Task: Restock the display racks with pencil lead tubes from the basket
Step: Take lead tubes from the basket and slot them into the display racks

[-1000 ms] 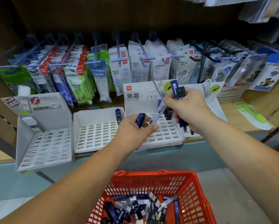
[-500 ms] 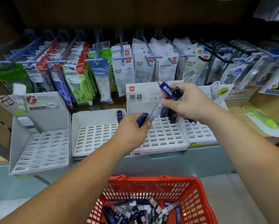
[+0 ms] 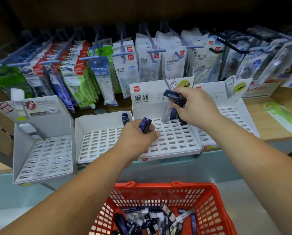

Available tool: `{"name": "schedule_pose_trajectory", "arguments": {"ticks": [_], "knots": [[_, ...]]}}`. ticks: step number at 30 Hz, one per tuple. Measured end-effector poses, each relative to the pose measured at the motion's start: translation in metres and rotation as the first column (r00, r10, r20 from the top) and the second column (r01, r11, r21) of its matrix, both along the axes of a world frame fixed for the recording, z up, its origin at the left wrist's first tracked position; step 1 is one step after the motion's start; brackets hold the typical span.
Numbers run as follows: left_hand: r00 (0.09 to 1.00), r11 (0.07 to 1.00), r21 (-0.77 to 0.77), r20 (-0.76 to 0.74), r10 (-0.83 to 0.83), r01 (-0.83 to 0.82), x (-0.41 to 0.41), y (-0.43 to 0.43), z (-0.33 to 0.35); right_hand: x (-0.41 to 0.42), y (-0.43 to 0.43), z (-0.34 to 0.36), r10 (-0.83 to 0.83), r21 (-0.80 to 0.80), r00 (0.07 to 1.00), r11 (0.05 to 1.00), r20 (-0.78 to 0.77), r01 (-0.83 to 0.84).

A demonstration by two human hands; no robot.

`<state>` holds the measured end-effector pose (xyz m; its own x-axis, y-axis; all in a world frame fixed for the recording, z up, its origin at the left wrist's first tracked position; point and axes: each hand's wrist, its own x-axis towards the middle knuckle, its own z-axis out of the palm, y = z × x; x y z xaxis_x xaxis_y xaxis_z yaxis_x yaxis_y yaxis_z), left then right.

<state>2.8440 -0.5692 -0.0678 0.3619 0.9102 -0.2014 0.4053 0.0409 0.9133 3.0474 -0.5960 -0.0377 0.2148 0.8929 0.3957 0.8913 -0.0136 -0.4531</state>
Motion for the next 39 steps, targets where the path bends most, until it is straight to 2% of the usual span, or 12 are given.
{"name": "schedule_pose_trajectory", "arguments": {"ticks": [7, 12, 16, 20, 25, 30, 34, 39], "knots": [[0.997, 0.994, -0.089, 0.031, -0.066, 0.069, -0.002, 0.001, 0.000, 0.000, 0.001, 0.000, 0.035, -0.011, 0.999, 0.999, 0.003, -0.035], [0.985, 0.965, -0.245, 0.168, -0.049, 0.090, -0.001, 0.001, 0.002, 0.000, 0.005, 0.001, 0.028, -0.092, 0.999, 0.995, 0.032, -0.024], [0.957, 0.925, -0.348, 0.284, -0.055, 0.156, -0.004, 0.000, 0.010, -0.006, 0.010, -0.003, -0.003, -0.041, 0.994, 0.999, 0.106, 0.007], [0.964, 0.932, -0.292, 0.216, -0.153, 0.214, -0.012, -0.002, 0.016, -0.015, 0.013, -0.007, 0.040, -0.055, 0.990, 0.998, 0.137, -0.033], [0.974, 0.949, -0.264, 0.194, -0.120, 0.170, -0.022, 0.000, 0.015, -0.005, 0.011, -0.005, 0.032, -0.045, 0.996, 0.999, 0.087, -0.028], [0.970, 0.968, -0.227, 0.237, -0.051, 0.107, -0.024, 0.002, 0.010, -0.002, 0.003, -0.010, -0.002, 0.000, 0.999, 1.000, 0.040, 0.002], [0.946, 0.951, -0.273, 0.318, -0.056, 0.148, -0.020, 0.003, 0.008, -0.006, 0.004, -0.007, 0.095, -0.121, 0.995, 0.988, 0.021, -0.092], [0.971, 0.957, -0.250, 0.220, -0.092, 0.147, -0.021, -0.003, 0.015, -0.002, 0.005, 0.005, -0.040, -0.171, 0.996, 0.984, 0.076, 0.052]]}}
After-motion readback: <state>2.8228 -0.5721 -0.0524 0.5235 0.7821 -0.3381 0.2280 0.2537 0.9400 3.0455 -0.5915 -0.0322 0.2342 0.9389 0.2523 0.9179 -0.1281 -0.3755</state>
